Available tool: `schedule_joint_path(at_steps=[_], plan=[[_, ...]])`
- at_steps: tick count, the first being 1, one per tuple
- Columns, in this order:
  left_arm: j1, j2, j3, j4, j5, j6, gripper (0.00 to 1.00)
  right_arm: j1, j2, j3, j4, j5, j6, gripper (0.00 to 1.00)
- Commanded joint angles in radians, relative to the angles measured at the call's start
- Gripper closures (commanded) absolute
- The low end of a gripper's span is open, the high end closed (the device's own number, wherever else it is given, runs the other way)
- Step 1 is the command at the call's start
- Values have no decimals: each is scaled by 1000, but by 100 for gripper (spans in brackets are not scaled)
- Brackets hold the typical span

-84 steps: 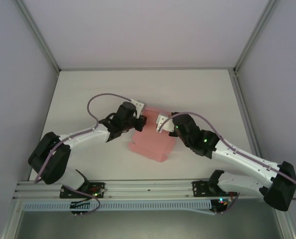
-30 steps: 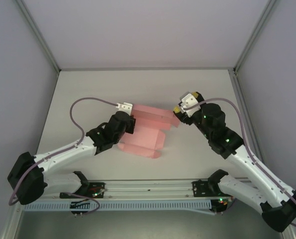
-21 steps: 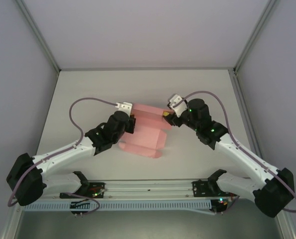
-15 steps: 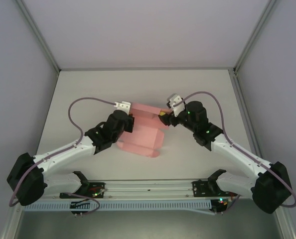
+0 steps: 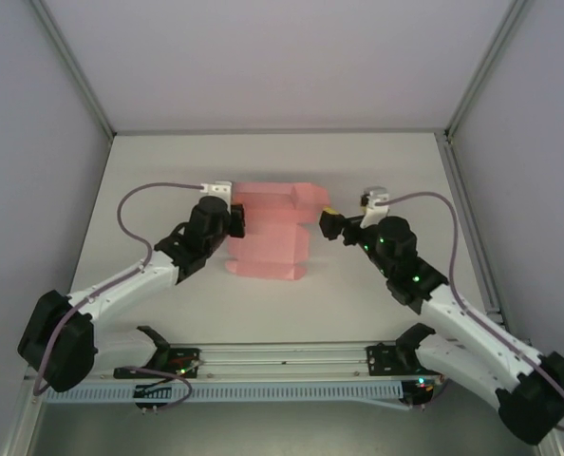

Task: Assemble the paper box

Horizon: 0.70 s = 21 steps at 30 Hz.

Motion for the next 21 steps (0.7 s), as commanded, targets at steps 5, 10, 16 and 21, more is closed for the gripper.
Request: schedule_joint_path(at_steps=[5,10,16,21], plan=[[21,-22,-23,70,130,-1,100,11,-166,-248,-91,128,314,0],[20,-39,-55,79,189,-8,100,18,-62,-220,-16,176,304,0],[13,-38,-59,83,208,-19,100,78,87,-129,58,222,251,0],[12,-33,-53,72,207,-23,100,151,196,-67,111,291,211,0]])
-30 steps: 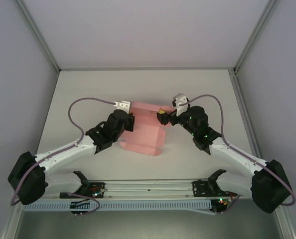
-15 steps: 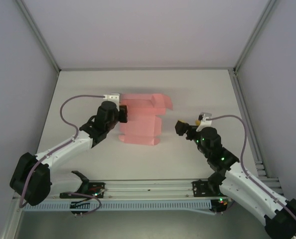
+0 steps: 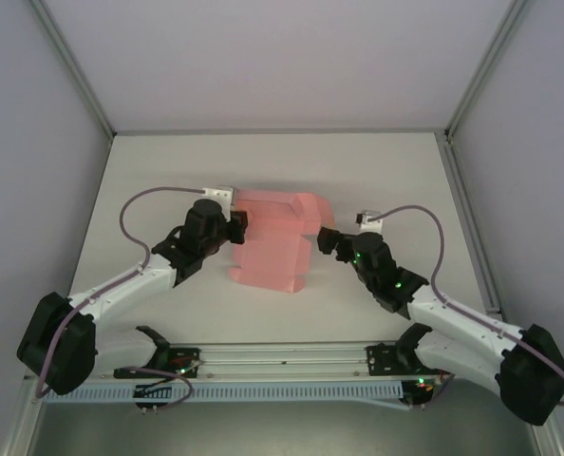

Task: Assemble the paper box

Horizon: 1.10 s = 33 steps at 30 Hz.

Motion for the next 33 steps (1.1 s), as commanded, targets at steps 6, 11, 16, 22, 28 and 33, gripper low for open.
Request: schedule_joint_path(at_steps=[6,11,16,22,28,33], plan=[[-8,-22,-10,46,41,-12,100,92,136,89,173,142,-84,0],[-7,-37,-20,62,56,-7,100,121,236,162,141,153,-128,0],[-8,-44,-28,77,70,-9,100,144,305,196,97,207,-142,0],[12,-35,-42,74,26,-7,100,156,169,170,1,203,-127,0],[66,-24,-57,83,69,8,100,156,-143,49,-91,125,-101,0],[77,-44,-67,87,119,57,100,96,-369,33,-287,183,-99,0]])
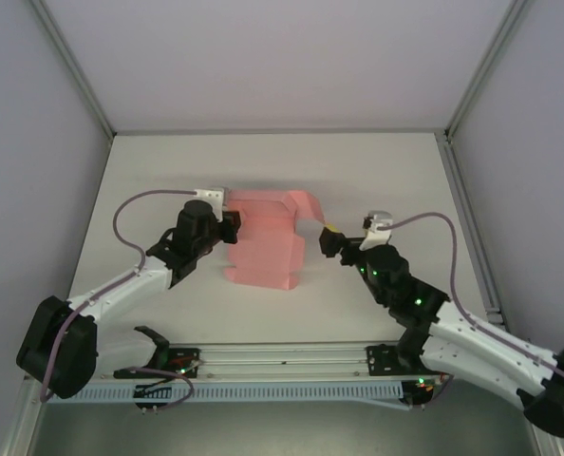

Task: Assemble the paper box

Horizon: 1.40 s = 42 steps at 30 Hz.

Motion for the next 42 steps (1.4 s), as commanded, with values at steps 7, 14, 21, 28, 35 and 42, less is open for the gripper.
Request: schedule_joint_path(at_steps=[7,14,21,28,35,42], plan=[[5,-46,-29,76,167,102,100,-324,-84,96,-341,-122,18,0],[5,-58,-38,71,199,116,100,-362,82,118,-103,-562,-117,17],[5,-56,-38,69,200,115,100,-352,279,173,10,-856,-145,38],[5,-43,-33,61,181,105,100,-244,374,224,15,-868,-228,40],[5,-31,-24,52,176,101,100,-163,485,270,-4,-707,-254,41],[5,-24,-4,-16,75,98,100,-151,458,299,-133,-457,-232,36]])
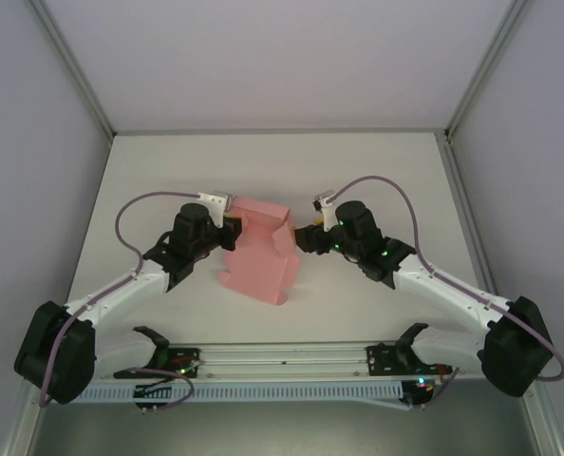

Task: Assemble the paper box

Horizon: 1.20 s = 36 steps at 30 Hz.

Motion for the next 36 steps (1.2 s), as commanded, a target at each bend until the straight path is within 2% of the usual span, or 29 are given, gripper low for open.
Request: schedule_joint_path(at_steps=[1,6,13,17,23,27,32,36], plan=[[-8,5,29,-11,-30,13,100,10,-37,29,-84,141,-1,36],[-8,13,35,-11,-31,17,100,11,-89,6,-142,135,-8,37],[-7,25,42,-15,-26,23,100,11,-153,-17,-104,-25,-79,44],[-7,27,46,-14,-20,22,100,10,-114,6,-75,-173,-117,45],[-8,32,51,-14,-16,13,100,10,-11,51,-21,-259,-131,45],[-10,37,56,-15,-12,6,100,20,42,79,42,-220,-124,48],[-10,45,61,-24,-17,-7,100,53,92,124,66,10,-97,45],[-17,48,69,-41,-28,-18,100,78,126,145,83,76,-90,45]])
